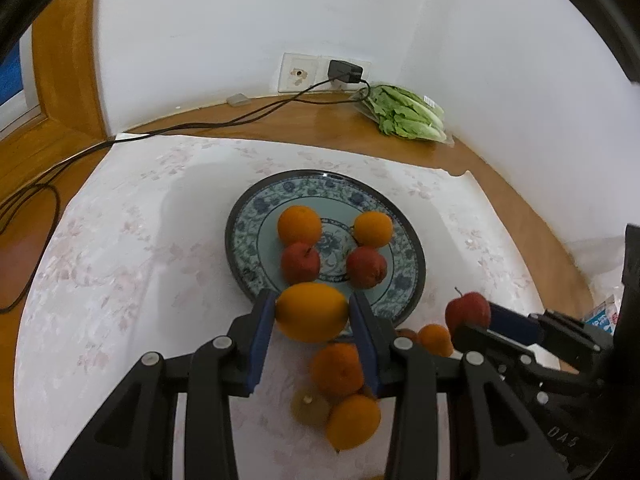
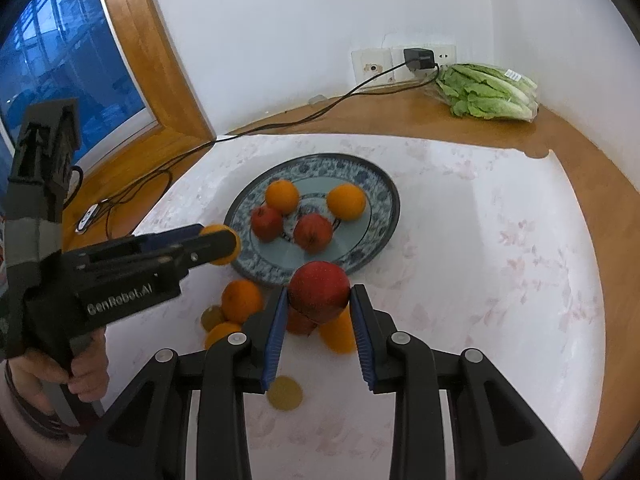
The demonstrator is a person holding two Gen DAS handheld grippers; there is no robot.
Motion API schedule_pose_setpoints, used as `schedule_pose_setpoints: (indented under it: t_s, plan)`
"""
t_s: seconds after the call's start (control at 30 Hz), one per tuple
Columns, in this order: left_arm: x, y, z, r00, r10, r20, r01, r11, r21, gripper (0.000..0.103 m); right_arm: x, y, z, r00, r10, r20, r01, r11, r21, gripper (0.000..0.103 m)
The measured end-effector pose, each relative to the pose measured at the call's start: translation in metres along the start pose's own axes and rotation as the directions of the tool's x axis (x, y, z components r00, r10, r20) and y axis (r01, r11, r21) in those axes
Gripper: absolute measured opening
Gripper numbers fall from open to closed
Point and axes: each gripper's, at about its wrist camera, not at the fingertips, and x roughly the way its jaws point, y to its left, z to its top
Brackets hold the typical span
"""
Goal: Organize fruits
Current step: 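Carry the orange in the left gripper onto the plate while the right gripper carries its apple there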
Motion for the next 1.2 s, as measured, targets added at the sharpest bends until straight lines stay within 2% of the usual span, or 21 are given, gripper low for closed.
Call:
schedule_pose_setpoints:
  t_s: [0.33, 1.2]
  plan:
    - [0.026, 0.003, 0.000, 1.000, 0.005, -0.026, -0.006, 1.000, -0.011, 0.040, 0.022, -0.011, 0.019, 1.000, -0.014, -0.011, 0.014, 1.000, -0.005, 0.033]
    - [0.044, -0.001, 0.014, 0.999, 0.040, 0.016, -0.040, 0.999, 0.037, 0.040, 0.058, -0.024, 0.032, 0.999, -0.036, -0.030, 0.036, 0.999, -0.003, 0.033]
